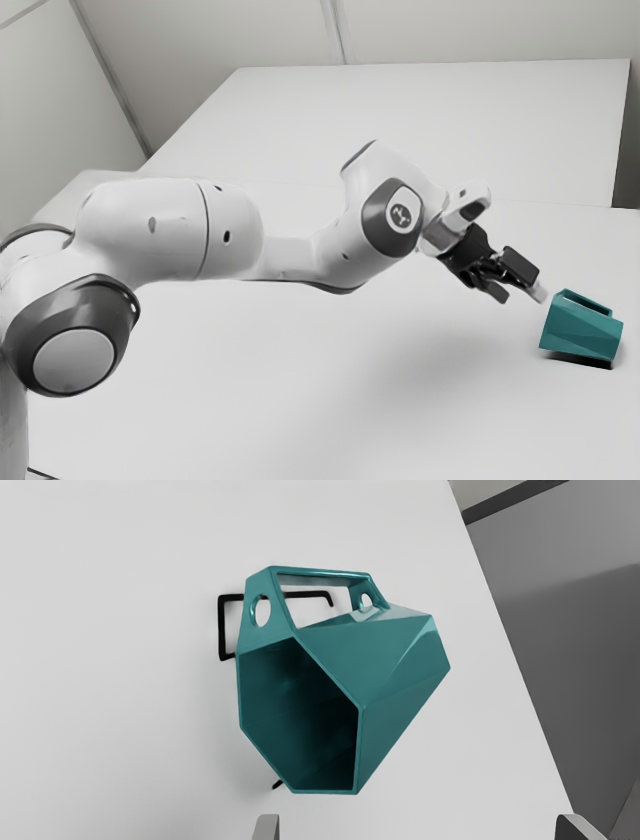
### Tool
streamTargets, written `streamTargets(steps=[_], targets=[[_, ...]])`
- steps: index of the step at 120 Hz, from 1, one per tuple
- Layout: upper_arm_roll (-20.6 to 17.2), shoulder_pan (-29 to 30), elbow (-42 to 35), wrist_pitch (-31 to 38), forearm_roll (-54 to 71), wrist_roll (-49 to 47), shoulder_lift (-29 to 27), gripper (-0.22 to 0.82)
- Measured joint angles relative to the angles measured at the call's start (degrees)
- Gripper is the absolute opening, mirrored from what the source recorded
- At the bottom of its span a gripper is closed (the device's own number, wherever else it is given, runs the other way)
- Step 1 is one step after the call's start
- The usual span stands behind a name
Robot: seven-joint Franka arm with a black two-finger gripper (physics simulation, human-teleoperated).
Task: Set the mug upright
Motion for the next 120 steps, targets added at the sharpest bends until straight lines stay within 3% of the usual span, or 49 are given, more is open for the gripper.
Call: streamTargets(steps=[33, 68, 81, 107, 120], targets=[[-1.4, 1.2, 9.9, -3.5, -0.7, 6.0, 8.7, 0.60], [-2.1, 0.9, 13.0, -5.4, -0.8, 10.2, 12.7, 0.58], [-2.2, 0.6, 13.2, -5.5, -0.7, 11.3, 12.9, 0.45], [-2.3, 0.0, 13.5, -5.3, -0.5, 12.9, 12.9, 0.07], [-2.3, -0.1, 13.9, -5.2, -0.3, 13.4, 12.9, -0.05]])
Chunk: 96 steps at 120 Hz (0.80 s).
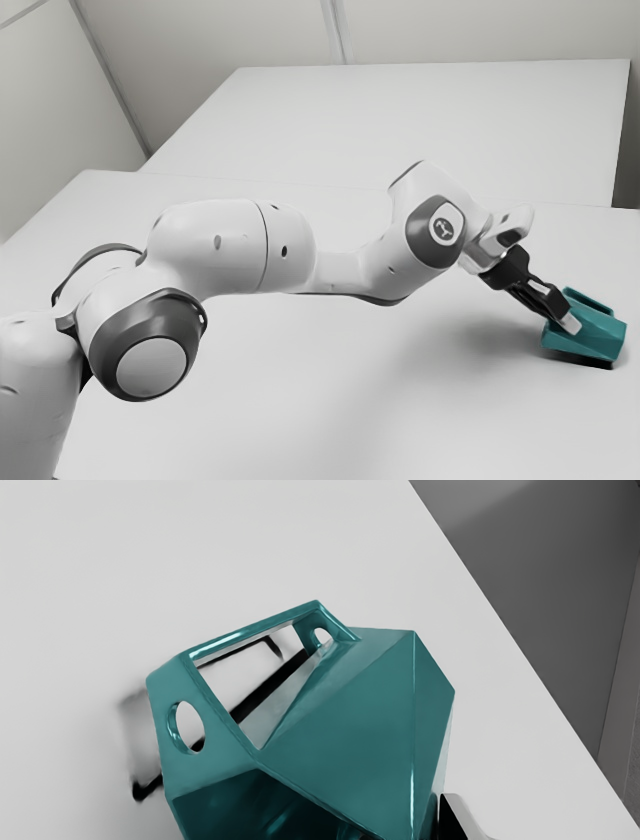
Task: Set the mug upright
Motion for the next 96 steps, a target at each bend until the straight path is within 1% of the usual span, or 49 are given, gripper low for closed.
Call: streamTargets(steps=[22, 49, 61, 76, 96], targets=[[-0.3, -1.0, 0.8, 0.2, 0.1, 0.6, -0.2, -0.13], [-0.4, -2.6, 0.8, 0.7, 0.9, 0.0, -1.1, -0.17], [-0.4, -2.7, 0.3, 0.9, 3.1, -0.7, -3.9, -0.17], [-0.3, -2.3, -2.6, 1.0, 7.1, -1.9, -8.2, -0.18], [0.6, 0.3, -12.2, 1.0, 12.0, -3.8, -16.7, -0.18]])
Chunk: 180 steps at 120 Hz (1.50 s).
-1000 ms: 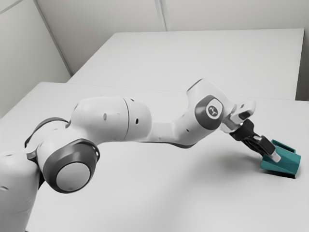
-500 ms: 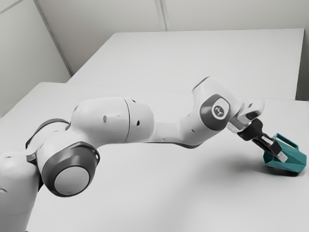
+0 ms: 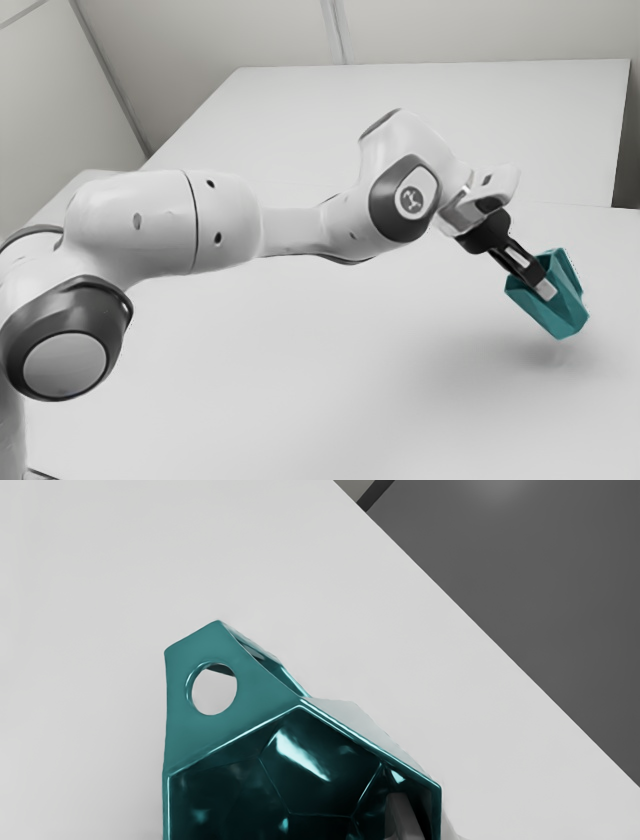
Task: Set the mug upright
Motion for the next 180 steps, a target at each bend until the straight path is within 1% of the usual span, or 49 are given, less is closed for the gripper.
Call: streamTargets(steps=[17, 30, 42, 64, 77, 103, 114, 137, 169, 180], targets=[[2.1, 2.0, -5.3, 0.1, 7.3, -2.6, -5.6, -0.18], [4.3, 2.7, -7.2, 0.0, 18.5, -5.9, -9.5, -0.18], [6.1, 4.2, -8.5, -0.2, 27.0, -8.9, -11.5, -0.18], [10.6, 7.7, -11.6, -0.5, 34.9, -13.9, -13.8, -0.18], [13.6, 9.4, -12.4, -0.7, 36.9, -16.2, -13.9, -0.18], [17.2, 13.8, -16.9, -0.9, 38.7, -19.5, -14.7, -0.18], [17.9, 14.6, -18.9, -0.9, 38.9, -20.6, -14.9, -0.18], [18.0, 14.6, -21.3, -0.6, 38.5, -22.6, -14.6, -0.18], [17.8, 15.3, -21.7, 0.3, 37.9, -24.6, -14.0, -0.18], [17.5, 15.9, -21.6, 0.8, 37.3, -25.1, -12.8, -0.18]])
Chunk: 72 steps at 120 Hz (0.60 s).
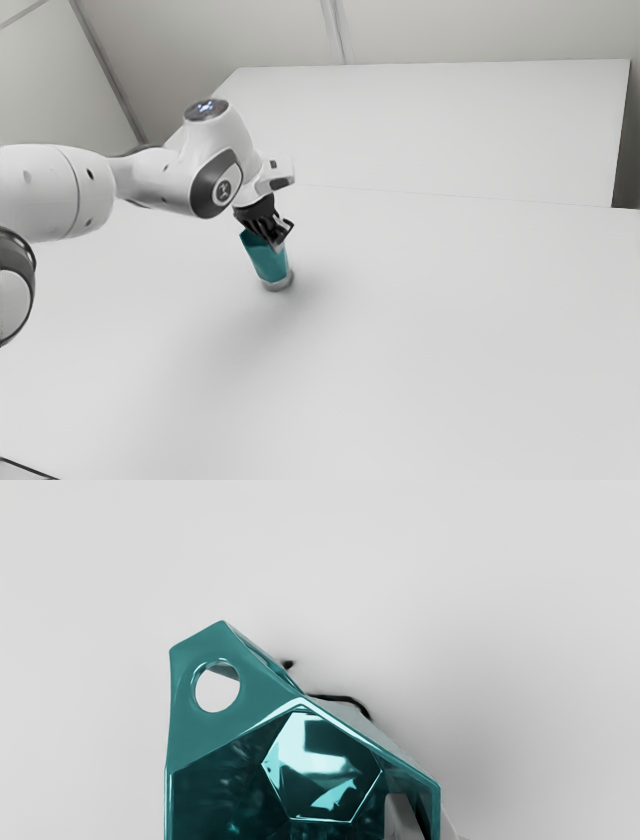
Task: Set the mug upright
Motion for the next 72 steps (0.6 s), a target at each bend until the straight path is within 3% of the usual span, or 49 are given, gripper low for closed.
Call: streamTargets(steps=[29, 53, 72], targets=[[-0.1, 0.5, 0.0, 1.1, -1.5, -0.8, 1.6, -0.18], [-0.2, 0.6, -1.1, 1.0, -1.8, -0.9, 0.5, 0.24], [0.0, 0.4, -2.2, 0.4, -1.1, -1.0, -1.9, 0.43]])
